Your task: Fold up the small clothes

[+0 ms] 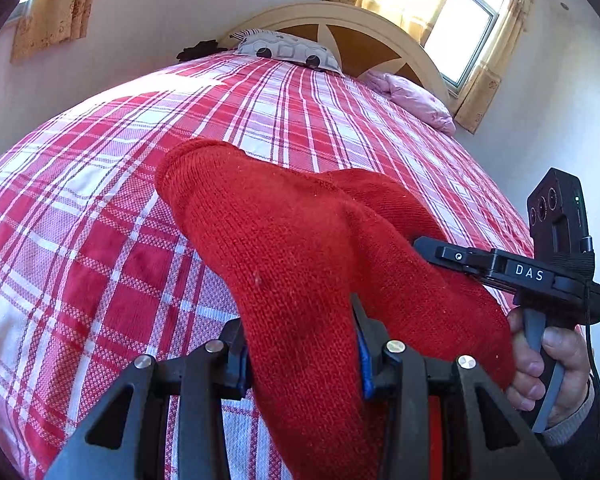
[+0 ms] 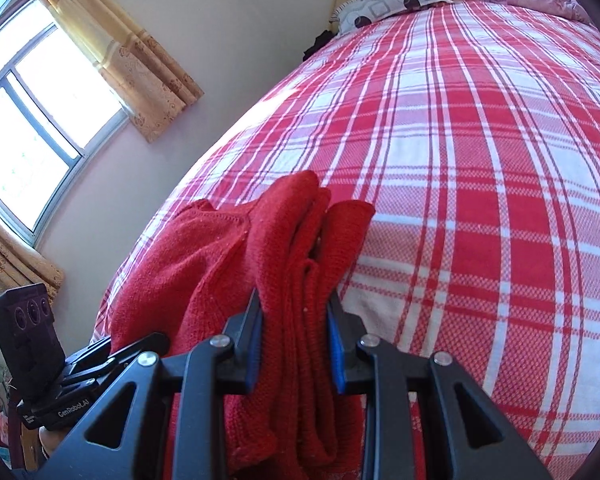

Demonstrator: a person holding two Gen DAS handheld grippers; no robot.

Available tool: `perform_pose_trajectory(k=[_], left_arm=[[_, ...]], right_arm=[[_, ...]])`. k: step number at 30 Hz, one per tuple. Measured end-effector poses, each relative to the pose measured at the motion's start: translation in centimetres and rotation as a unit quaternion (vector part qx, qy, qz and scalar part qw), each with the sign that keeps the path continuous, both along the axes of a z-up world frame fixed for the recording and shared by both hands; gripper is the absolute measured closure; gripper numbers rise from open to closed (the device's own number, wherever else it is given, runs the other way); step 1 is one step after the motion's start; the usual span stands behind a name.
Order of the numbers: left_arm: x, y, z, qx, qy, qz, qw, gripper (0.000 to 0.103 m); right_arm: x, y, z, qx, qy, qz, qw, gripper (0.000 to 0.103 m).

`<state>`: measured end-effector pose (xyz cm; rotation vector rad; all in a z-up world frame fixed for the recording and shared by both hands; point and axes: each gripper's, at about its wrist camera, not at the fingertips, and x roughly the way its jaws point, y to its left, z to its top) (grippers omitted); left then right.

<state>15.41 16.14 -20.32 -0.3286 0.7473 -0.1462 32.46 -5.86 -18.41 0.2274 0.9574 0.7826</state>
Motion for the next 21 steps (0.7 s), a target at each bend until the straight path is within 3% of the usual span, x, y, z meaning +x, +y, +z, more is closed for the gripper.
perform_pose_trajectory(k=[21], left_arm=[[-1.2, 1.0, -1.7, -0.027, 0.002, 0.02, 0.9994, 0.059]], right_arm=[[0.6, 0.2, -0.7, -0.011, 0.012, -0.004, 1.0, 0.072]])
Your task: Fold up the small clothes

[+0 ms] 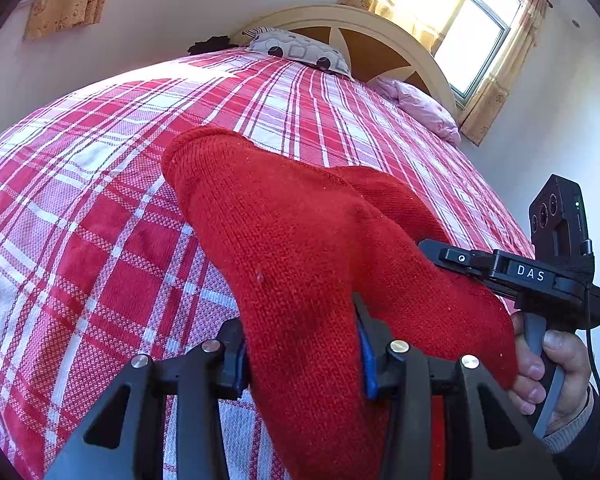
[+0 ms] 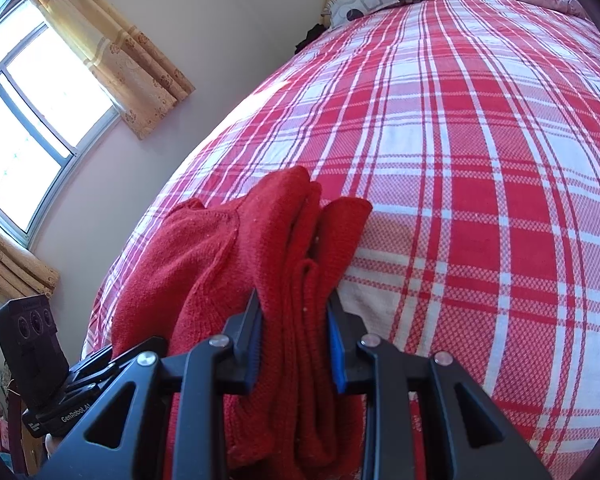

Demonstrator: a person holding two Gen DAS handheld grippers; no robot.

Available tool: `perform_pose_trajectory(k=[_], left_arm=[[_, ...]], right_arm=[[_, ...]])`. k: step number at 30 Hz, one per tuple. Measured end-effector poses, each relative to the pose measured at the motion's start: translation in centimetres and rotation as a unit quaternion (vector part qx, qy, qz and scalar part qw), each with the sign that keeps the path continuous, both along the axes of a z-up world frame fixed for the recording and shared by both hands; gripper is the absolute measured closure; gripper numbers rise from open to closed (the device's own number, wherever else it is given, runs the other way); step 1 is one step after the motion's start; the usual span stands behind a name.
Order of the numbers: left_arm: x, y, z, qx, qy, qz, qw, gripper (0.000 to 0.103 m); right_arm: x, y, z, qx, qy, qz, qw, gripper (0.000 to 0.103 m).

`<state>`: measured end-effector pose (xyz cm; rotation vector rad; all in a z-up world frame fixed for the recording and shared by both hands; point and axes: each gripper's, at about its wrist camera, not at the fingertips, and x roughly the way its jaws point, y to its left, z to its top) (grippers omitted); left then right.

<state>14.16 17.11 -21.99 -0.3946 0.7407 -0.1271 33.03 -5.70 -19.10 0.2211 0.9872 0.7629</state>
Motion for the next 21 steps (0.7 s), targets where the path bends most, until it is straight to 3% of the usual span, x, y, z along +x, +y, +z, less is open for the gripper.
perform_pose_trajectory(k=[13, 14, 16, 21], left_arm=[[-0.3, 0.1, 0.1, -0.008, 0.007, 0.002, 0.9999, 0.048], [-0.4, 0.1, 0.1, -0.011, 0.01, 0.004, 0.9999, 0.047], [-0.6, 0.4, 0.0, -0.015, 0.02, 0.014, 0.9996, 0.034], [-1.8, 1.2, 0.4, -0.02, 0.03, 0.026, 0.999, 0.031]], right_arm=[[0.4, 0.4, -0.7, -0.025, 0.005, 0.004, 1.0, 0.069], [0.4, 0.5, -0.7, -0.031, 0.004, 0.006, 1.0, 0.068], [0.5, 0.7, -0.7, -0.043, 0.003, 0.007, 0.999, 0.064], [0.0, -0.2, 0.1, -0.049, -0.007, -0.013, 0.999, 0.049]])
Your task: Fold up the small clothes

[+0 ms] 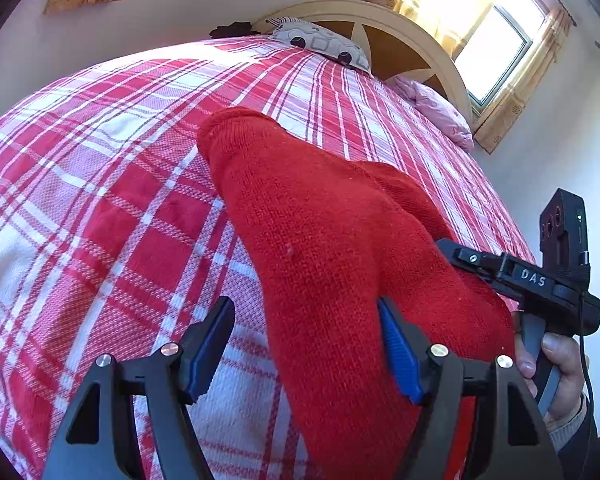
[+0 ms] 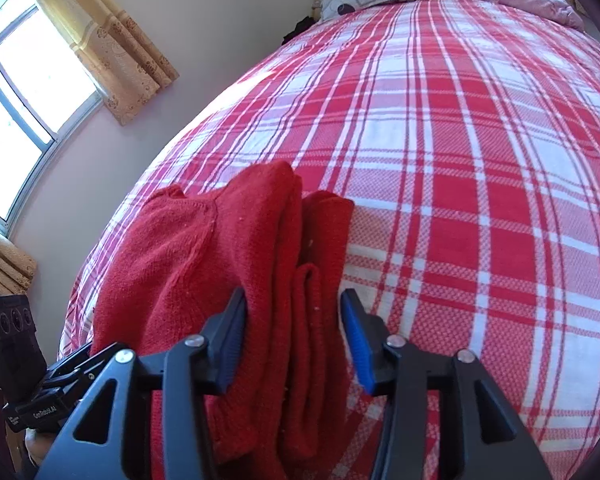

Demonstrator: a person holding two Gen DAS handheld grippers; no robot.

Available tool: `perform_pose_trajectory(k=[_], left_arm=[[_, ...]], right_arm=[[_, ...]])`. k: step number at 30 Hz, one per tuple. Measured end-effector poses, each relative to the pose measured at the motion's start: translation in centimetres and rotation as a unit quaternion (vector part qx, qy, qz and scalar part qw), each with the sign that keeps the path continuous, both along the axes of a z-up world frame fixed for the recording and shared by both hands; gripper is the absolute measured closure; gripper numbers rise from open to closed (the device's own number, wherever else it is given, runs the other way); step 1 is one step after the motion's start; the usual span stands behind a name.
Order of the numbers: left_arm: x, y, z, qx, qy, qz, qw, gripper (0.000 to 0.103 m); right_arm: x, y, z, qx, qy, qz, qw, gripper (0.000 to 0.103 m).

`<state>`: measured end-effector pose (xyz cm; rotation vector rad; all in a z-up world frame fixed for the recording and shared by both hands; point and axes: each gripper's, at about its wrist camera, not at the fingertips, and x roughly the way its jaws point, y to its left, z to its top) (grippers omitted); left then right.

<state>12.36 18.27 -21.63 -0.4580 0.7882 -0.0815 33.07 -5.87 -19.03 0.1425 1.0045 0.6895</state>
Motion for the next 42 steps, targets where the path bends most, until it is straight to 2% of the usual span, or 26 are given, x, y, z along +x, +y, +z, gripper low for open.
perform_pose_trajectory(k=[6, 10, 13, 17, 19, 26, 32, 39, 42], left_arm=[[-1.6, -0.6, 2.1, 0.062, -0.008, 0.022, 0.9978, 0.03], [-2.7, -0.5, 3.5, 0.096, -0.019, 0.046, 0.9942, 0.018], [-3.2, -0.3, 4.6, 0.114, -0.024, 0.059, 0.9914, 0.014], [-3.7, -0.2, 6.2, 0.135, -0.033, 0.063, 0.9883, 0.009], [-4.0, -0.4, 6.9, 0.145, -0.043, 0.07, 0.986, 0.002], [-5.1, -0.6, 9.2, 0.164, -0.086, 0.086, 0.9788, 0.001], [-5.9, -0.5, 10.3, 0.178, -0.115, 0.103, 0.9719, 0.001], [-5.6, -0.7, 10.2, 0.173, -0.106, 0.092, 0.9748, 0.001], [-5.6, -1.2, 9.9, 0.186, -0.1, 0.094, 0.9728, 0.001]], right_arm=[[-2.4, -1.6, 3.5, -0.008, -0.049, -0.036, 0.998, 0.033], [-5.4, -2.3, 6.4, -0.006, -0.093, -0.053, 0.994, 0.015], [-7.7, -2.5, 8.4, -0.002, -0.128, -0.059, 0.99, 0.013], [-10.3, -2.7, 11.1, -0.004, -0.174, -0.064, 0.983, 0.004], [-11.4, -2.7, 12.2, -0.002, -0.193, -0.064, 0.979, 0.001], [-14.0, -2.4, 14.7, -0.002, -0.239, -0.06, 0.969, 0.0], [-14.4, -2.2, 14.8, -0.006, -0.244, -0.059, 0.968, 0.0], [-14.9, -2.7, 14.1, -0.005, -0.234, -0.058, 0.971, 0.0], [-15.2, -2.4, 13.9, -0.005, -0.232, -0.05, 0.971, 0.0]])
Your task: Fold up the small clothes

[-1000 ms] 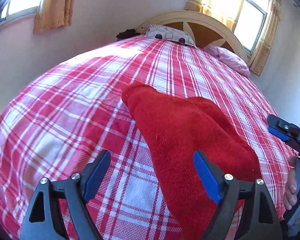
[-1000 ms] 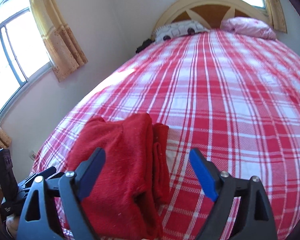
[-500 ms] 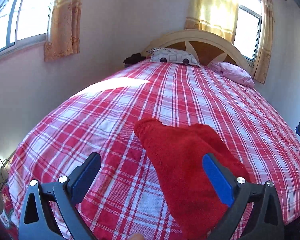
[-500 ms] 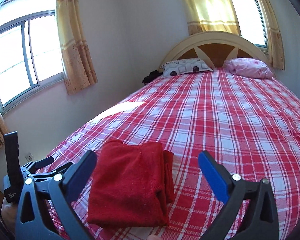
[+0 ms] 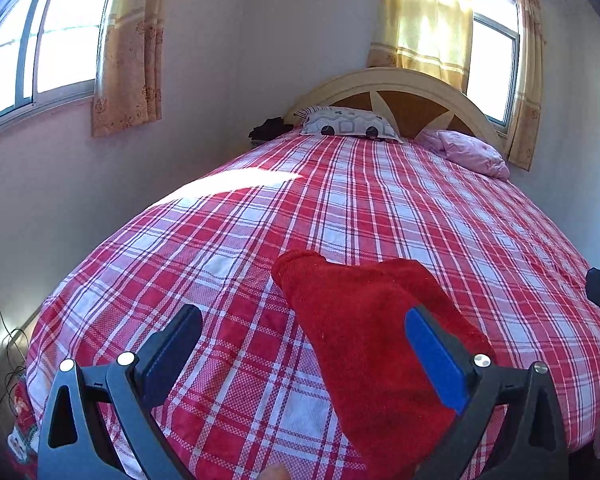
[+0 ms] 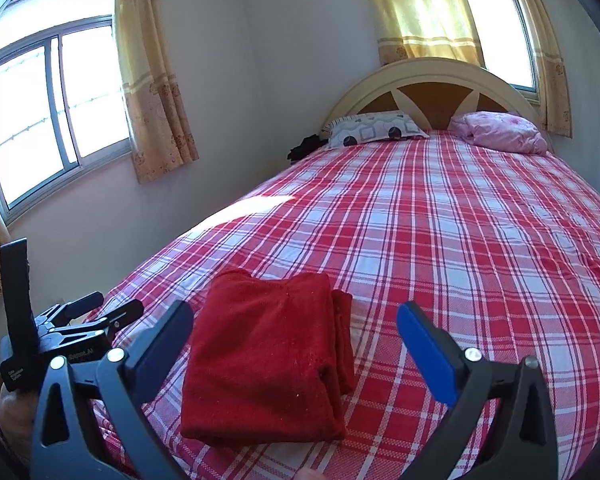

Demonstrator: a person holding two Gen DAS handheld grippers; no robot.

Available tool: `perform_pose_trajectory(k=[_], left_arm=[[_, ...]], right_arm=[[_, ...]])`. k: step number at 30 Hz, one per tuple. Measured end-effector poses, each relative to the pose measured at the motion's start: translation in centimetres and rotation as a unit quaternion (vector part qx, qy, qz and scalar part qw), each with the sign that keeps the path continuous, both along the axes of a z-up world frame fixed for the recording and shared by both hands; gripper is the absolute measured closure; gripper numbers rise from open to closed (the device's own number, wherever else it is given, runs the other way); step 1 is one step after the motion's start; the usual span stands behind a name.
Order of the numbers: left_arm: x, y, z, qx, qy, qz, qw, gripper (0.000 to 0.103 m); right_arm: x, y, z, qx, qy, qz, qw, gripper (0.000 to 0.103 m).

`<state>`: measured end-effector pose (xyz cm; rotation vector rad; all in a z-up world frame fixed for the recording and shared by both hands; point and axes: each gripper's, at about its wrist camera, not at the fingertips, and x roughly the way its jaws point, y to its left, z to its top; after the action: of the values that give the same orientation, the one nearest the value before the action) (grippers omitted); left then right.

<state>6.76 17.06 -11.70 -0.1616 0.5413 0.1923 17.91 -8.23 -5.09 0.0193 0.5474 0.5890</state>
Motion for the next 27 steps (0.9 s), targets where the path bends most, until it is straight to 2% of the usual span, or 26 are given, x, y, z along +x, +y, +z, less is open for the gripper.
perform_pose_trajectory(k=[10, 19, 27], left_arm=[[-0.1, -1.1, 0.3, 0.034, 0.0, -0.02, 0.9992, 0.001], [-0.1, -1.7, 0.5, 0.029, -0.003, -0.044, 0.9986, 0.001], [-0.2, -2.4, 0.6, 0.053, -0.004, -0.037, 0.9979, 0.001]], right_arm=[[-0.8, 0.5, -0.1, -0.005, -0.008, 0.011, 1.0, 0.0], [-0.8, 0.4, 0.0, -0.003, -0.009, 0.009, 1.0, 0.0], [-0.9, 0.3, 0.0, -0.004, -0.008, 0.01, 1.0, 0.0]])
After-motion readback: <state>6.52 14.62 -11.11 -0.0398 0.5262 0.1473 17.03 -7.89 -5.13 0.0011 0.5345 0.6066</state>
